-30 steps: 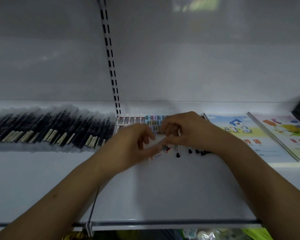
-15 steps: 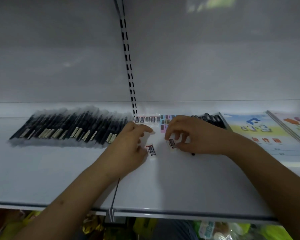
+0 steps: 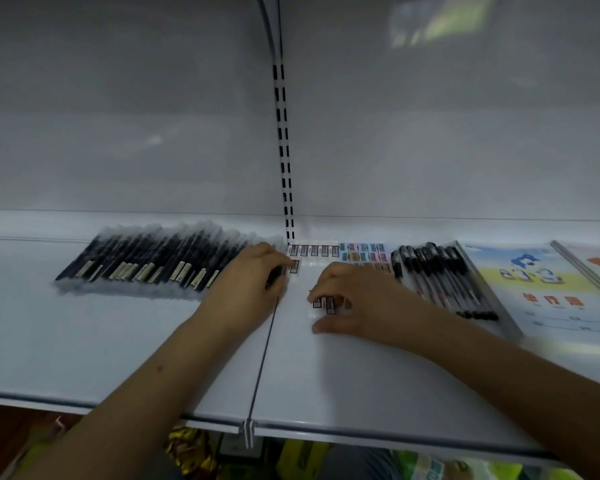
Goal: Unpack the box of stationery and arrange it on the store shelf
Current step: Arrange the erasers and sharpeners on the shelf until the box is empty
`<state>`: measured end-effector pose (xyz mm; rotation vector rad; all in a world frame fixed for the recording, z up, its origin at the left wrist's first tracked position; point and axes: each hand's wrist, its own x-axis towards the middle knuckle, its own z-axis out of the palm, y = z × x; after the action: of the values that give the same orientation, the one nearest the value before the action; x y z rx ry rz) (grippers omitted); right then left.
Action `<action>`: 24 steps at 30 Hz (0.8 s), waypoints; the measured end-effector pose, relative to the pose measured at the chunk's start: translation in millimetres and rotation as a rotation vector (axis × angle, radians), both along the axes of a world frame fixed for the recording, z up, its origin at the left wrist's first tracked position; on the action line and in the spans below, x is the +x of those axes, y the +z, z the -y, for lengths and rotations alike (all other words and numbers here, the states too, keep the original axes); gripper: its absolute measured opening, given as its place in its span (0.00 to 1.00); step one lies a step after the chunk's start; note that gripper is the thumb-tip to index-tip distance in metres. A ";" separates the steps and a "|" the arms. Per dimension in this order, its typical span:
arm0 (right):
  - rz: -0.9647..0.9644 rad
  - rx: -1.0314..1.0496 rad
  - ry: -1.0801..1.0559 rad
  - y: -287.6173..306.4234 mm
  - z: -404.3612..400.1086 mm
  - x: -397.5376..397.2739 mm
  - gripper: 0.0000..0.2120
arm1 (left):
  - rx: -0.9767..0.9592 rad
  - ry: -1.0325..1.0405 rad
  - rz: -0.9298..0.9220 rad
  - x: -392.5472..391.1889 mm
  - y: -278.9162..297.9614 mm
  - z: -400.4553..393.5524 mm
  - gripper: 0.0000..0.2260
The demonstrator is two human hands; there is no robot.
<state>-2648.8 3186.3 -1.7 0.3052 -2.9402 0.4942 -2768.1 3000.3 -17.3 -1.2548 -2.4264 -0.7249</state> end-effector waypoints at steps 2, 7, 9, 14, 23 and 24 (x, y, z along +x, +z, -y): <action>-0.046 0.086 -0.024 -0.7 6.9 -4.2 0.16 | -0.041 -0.009 -0.057 -10.2 0.2 -1.6 0.12; -0.099 0.058 -0.081 -2.8 10.1 -33.0 0.10 | -0.027 -0.044 -0.042 -22.1 -2.3 -9.1 0.11; -0.143 0.023 -0.112 -5.8 9.1 -47.8 0.07 | 0.008 -0.049 -0.043 -23.6 -6.0 -9.3 0.09; -0.197 -0.015 -0.216 -10.1 8.9 -66.0 0.08 | 0.038 -0.055 -0.042 -24.5 -10.2 -8.8 0.07; -0.144 0.023 -0.279 -11.2 11.0 -69.4 0.07 | 0.057 -0.050 -0.032 -28.0 -10.5 -9.3 0.09; -0.159 0.028 -0.279 -12.2 11.9 -69.8 0.07 | 0.055 -0.052 -0.036 -28.3 -10.7 -9.2 0.09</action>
<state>-2718.6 3174.4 -13.9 -0.0621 -2.7738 0.3711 -2796.4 3009.5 -28.0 -1.3024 -2.3372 -0.7720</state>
